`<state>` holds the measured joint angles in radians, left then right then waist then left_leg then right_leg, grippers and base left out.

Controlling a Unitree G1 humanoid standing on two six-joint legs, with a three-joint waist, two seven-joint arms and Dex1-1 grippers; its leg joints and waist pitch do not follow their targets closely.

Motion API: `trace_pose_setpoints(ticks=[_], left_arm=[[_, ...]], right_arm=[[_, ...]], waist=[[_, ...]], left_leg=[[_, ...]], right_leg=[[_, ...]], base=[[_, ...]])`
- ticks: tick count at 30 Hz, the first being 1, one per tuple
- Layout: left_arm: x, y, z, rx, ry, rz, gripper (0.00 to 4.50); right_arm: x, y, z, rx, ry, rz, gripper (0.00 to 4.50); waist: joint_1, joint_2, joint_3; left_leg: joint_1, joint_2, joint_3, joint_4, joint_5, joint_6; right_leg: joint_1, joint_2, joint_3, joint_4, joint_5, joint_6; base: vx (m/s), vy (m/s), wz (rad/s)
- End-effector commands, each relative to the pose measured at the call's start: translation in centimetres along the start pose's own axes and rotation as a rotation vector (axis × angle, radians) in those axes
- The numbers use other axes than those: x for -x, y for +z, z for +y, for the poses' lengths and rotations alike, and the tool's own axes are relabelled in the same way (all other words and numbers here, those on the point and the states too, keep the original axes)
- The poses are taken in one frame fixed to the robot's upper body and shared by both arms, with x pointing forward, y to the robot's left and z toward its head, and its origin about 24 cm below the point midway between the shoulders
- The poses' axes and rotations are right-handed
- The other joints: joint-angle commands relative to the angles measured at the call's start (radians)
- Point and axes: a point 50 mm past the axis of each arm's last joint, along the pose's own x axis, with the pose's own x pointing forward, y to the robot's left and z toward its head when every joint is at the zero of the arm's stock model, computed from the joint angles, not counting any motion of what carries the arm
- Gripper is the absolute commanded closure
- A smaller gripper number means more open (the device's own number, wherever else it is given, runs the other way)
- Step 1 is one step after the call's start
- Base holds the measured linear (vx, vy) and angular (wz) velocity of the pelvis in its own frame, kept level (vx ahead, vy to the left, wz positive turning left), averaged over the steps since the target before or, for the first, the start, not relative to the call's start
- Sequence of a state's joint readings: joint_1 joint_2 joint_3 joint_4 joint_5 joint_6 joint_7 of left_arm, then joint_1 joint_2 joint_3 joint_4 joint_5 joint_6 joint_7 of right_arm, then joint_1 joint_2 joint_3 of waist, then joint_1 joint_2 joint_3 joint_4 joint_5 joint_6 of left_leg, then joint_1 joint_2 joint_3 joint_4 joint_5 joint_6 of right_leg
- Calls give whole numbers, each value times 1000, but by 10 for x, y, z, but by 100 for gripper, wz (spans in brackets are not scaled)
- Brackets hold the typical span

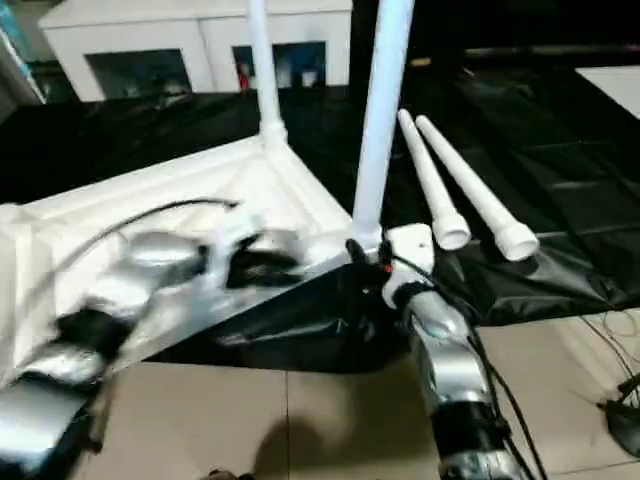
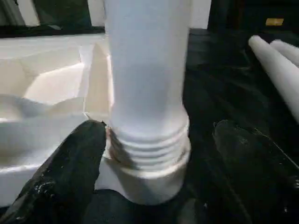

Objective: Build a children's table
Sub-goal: Rotate table base

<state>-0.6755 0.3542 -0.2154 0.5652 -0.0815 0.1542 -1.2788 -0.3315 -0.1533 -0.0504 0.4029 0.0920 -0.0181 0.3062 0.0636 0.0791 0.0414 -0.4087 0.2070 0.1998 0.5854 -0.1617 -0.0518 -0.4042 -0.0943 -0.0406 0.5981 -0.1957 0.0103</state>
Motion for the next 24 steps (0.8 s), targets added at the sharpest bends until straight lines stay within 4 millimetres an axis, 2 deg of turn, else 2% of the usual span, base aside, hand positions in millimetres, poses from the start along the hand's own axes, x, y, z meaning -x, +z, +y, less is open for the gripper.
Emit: trace_pose_setpoints(ticks=[1, 2, 3, 4, 5, 6, 10, 11, 12, 16, 18, 21, 24], left_arm=[[12, 6, -10, -30, -66, 33, 311], [17, 5, -14, -27, -82, 53, 311], [29, 0, -23, -15, -123, 108, 311], [32, -2, -27, -10, -138, 128, 311], [38, -9, -33, -3, -155, 195, 311], [43, -15, -38, 4, -165, 255, 311], [57, -33, -46, 28, -154, 411, 311], [57, -33, -46, 28, -154, 411, 311], [60, -34, -48, 45, -133, 441, 311], [65, -38, -46, 38, -84, 520, 311], [67, -41, -43, 31, -56, 560, 311], [71, -46, -30, 3, 58, 624, 311], [74, -45, -25, -3, 91, 645, 311]], right_arm=[[4, 10, 1, -24, 44, -62, 46], [5, 11, 0, -32, 62, -68, 46], [9, 13, 1, -33, 113, -82, 46], [11, 14, 1, -30, 133, -86, 46], [14, 15, 5, -22, 194, -82, 46], [17, 16, 7, -14, 243, -79, 46], [27, 16, 19, -9, 418, -49, 46], [27, 16, 19, -9, 418, -49, 46], [33, 15, 24, -23, 513, -17, 46], [44, 15, 30, 7, 674, 63, 46], [46, 17, 29, 15, 715, 97, 46], [43, 23, 25, 51, 713, 91, 46], [42, 26, 24, 49, 710, 88, 46]], waist=[[-1, -6, -63], [-3, -5, -62], [-3, -1, -64], [-9, -3, -59], [-12, -2, -57], [-11, -2, -60], [-12, -1, -57], [-12, -2, -56], [-11, -2, -56], [-8, 0, -56], [-7, -3, -58], [-7, -3, -59], [-5, -8, -59]], left_leg=[[41, 25, -10, -70, -214, 75], [40, 28, -13, -77, -234, 61], [44, 31, -16, -80, -249, 45], [40, 28, -14, -82, -246, 45], [43, 23, -11, -81, -250, 36], [44, 24, -13, -80, -254, 32], [44, 20, -12, -81, -281, 19], [43, 21, -13, -83, -286, 16], [46, 19, -12, -82, -296, 9], [44, 18, -14, -82, -294, 6], [42, 18, -16, -79, -272, 9], [44, 16, -14, -75, -279, 4], [42, 14, -15, -73, -282, -1]], right_leg=[[37, -37, 21, -55, -96, -248], [40, -37, 22, -56, -114, -235], [40, -39, 22, -53, -122, -224], [39, -32, 22, -54, -121, -218], [36, -28, 23, -57, -120, -216], [40, -31, 24, -57, -116, -214], [37, -31, 26, -63, -165, -200], [38, -31, 26, -63, -174, -196], [34, -31, 27, -64, -191, -195], [37, -30, 26, -64, -197, -194], [39, -30, 27, -62, -171, -191], [34, -30, 27, -62, -182, -194], [35, -33, 28, -63, -211, -190]], base=[[0, 0, 0], [0, 0, 0], [0, 0, 0], [0, 0, 0], [0, 0, 0], [0, 0, 0], [0, 0, 0], [0, 0, 0], [0, 0, 0], [0, 0, 0], [0, 0, 0], [0, 0, 0], [0, 0, 0]])
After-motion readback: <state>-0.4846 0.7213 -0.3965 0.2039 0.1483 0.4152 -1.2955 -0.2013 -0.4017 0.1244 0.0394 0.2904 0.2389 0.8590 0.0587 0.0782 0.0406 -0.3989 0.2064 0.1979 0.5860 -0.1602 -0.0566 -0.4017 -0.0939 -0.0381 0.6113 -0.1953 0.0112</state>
